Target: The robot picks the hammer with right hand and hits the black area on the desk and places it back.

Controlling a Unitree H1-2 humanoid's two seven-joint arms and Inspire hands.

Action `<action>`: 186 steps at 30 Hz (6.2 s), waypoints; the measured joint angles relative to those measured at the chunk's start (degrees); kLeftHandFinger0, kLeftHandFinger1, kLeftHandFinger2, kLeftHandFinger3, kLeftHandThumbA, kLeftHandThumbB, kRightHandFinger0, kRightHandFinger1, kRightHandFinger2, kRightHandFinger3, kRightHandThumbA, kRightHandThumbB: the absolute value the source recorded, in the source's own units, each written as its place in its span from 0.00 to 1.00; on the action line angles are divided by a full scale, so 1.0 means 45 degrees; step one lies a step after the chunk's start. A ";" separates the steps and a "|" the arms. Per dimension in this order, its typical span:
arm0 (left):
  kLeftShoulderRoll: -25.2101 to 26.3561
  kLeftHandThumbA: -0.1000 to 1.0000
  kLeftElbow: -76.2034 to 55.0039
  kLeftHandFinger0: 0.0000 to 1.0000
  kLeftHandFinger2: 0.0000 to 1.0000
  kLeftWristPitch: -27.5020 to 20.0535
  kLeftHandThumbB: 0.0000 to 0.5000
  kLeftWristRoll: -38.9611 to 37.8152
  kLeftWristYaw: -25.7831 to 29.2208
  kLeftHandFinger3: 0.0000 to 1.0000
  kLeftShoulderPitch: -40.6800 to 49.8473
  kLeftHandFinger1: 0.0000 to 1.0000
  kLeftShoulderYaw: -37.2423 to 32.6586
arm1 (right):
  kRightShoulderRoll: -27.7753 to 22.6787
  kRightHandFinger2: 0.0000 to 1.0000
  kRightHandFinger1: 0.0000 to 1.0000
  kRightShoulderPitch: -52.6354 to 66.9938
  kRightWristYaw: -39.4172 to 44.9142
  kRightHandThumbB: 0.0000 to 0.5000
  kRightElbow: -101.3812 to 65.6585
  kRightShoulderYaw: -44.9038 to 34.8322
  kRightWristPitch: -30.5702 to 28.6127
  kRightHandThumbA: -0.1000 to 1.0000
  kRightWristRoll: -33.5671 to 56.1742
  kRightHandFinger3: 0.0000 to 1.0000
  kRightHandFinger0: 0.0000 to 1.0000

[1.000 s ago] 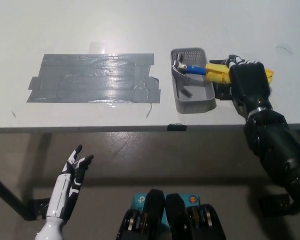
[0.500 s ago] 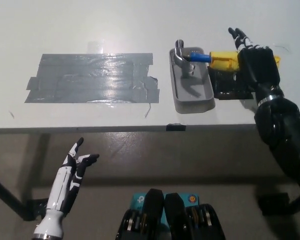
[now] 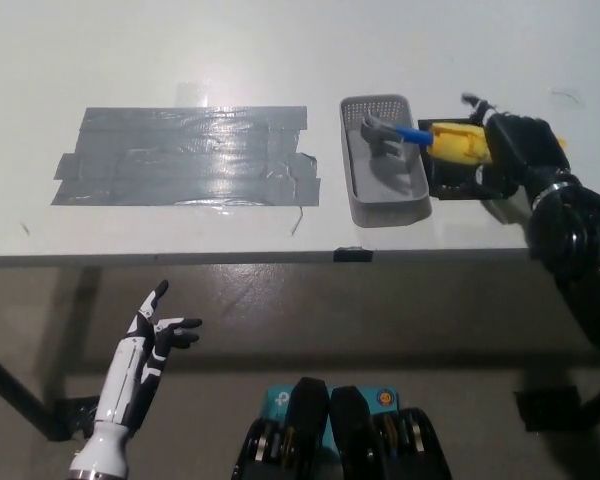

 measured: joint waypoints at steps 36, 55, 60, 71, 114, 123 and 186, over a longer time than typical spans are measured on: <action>0.0003 1.00 0.0140 0.40 0.49 0.0023 0.00 0.0051 0.0000 1.00 -0.0020 0.40 -0.0009 | -0.0796 0.69 0.11 -0.2521 0.9136 0.40 0.2571 -0.4532 0.3623 0.00 0.5704 0.26 0.00; 0.0228 1.00 0.0094 0.36 0.49 -0.0038 0.00 0.0172 0.0000 1.00 -0.0433 0.39 -0.0211 | -0.3501 0.99 0.53 -0.4848 1.2463 0.31 0.1262 -0.2908 0.4764 0.00 0.6248 1.00 0.00; 0.0370 1.00 0.0012 0.45 0.53 -0.0093 0.00 0.0318 0.0007 1.00 -0.0445 0.46 -0.0247 | -0.4845 0.98 0.59 -0.4810 1.3164 0.29 -0.1206 -0.1397 0.4799 0.00 0.5771 1.00 0.05; 0.0491 1.00 -0.0371 0.44 0.56 -0.0114 0.00 0.0367 0.0004 1.00 -0.0445 0.49 -0.0264 | -0.5538 0.99 0.67 -0.4716 1.3610 0.31 -0.2158 0.0159 0.4764 0.00 0.5233 0.97 0.16; 0.0527 1.00 -0.0483 0.42 0.54 -0.0122 0.00 0.0525 0.0009 1.00 -0.0428 0.47 -0.0277 | -0.2919 0.90 0.59 -0.4116 1.1603 0.25 0.1378 -0.1176 0.3230 0.00 0.4899 0.97 0.18; 0.0524 1.00 -0.0416 0.44 0.54 -0.0122 0.00 0.0529 0.0008 1.00 -0.0420 0.48 -0.0278 | -0.3008 0.90 0.59 -0.5569 1.1726 0.34 0.1801 -0.2338 0.3558 0.00 0.5281 0.71 0.17; 0.0593 1.00 -0.0501 0.38 0.51 -0.0380 0.04 0.0316 0.0002 0.85 -0.0132 0.42 -0.0289 | -0.0514 1.00 1.00 -0.2466 0.6674 0.68 0.6556 -0.6923 0.1424 0.81 0.7076 1.00 1.00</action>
